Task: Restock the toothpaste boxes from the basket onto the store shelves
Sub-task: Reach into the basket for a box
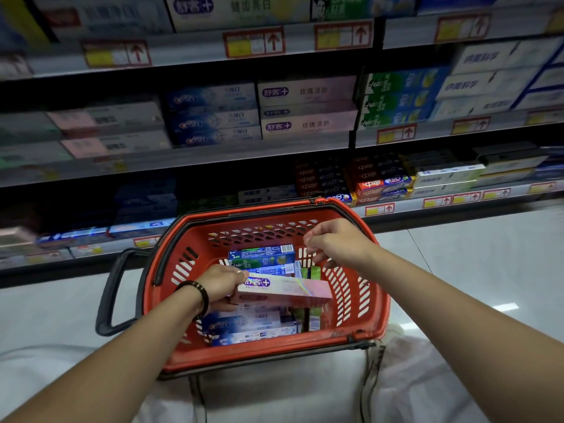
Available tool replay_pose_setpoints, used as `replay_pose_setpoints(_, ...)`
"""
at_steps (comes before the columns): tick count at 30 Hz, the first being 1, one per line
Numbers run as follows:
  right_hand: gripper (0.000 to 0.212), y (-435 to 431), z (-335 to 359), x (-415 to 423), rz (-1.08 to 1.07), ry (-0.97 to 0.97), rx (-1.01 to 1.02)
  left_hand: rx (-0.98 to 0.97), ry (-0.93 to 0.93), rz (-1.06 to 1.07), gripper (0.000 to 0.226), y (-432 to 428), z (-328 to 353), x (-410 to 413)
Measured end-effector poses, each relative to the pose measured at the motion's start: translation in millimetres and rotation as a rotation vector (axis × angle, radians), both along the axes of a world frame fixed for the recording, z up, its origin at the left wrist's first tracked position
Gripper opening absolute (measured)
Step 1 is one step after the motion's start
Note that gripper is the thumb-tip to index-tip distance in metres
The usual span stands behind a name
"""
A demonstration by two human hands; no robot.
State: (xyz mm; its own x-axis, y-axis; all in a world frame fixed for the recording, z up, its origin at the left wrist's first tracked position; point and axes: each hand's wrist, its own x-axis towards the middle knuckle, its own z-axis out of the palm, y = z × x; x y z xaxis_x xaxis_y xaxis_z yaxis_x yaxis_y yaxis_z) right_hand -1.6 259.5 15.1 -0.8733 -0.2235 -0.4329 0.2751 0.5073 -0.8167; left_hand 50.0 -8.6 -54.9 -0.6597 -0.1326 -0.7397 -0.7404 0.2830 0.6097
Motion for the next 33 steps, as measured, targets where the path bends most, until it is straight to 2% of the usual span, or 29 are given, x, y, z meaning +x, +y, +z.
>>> replay_pose_setpoints(6,0.010,1.1,-1.1,-0.3,0.022,0.021,0.080,-0.016,0.017,-0.017,0.023,-19.0,27.8,-6.8)
replay_pose_setpoints(10,0.017,1.5,-1.4,-1.5,0.042,0.037,0.137,-0.015,0.044,-0.008,0.021,-24.6,54.0,-7.0)
replay_pose_setpoints(20,0.065,9.7,13.5,-5.6,0.074,-0.020,0.115,0.042,0.164,0.063,0.032,-35.4,107.6,-18.4)
replay_pose_setpoints(24,0.064,11.8,22.9,-4.4,0.098,-0.013,0.061,0.093,0.179,0.095,0.035,-40.1,115.3,-21.8)
replay_pose_setpoints(33,0.043,14.3,32.2,-2.2,0.076,0.024,-0.027,0.187,0.178,0.193,0.039,-48.0,116.3,-28.3)
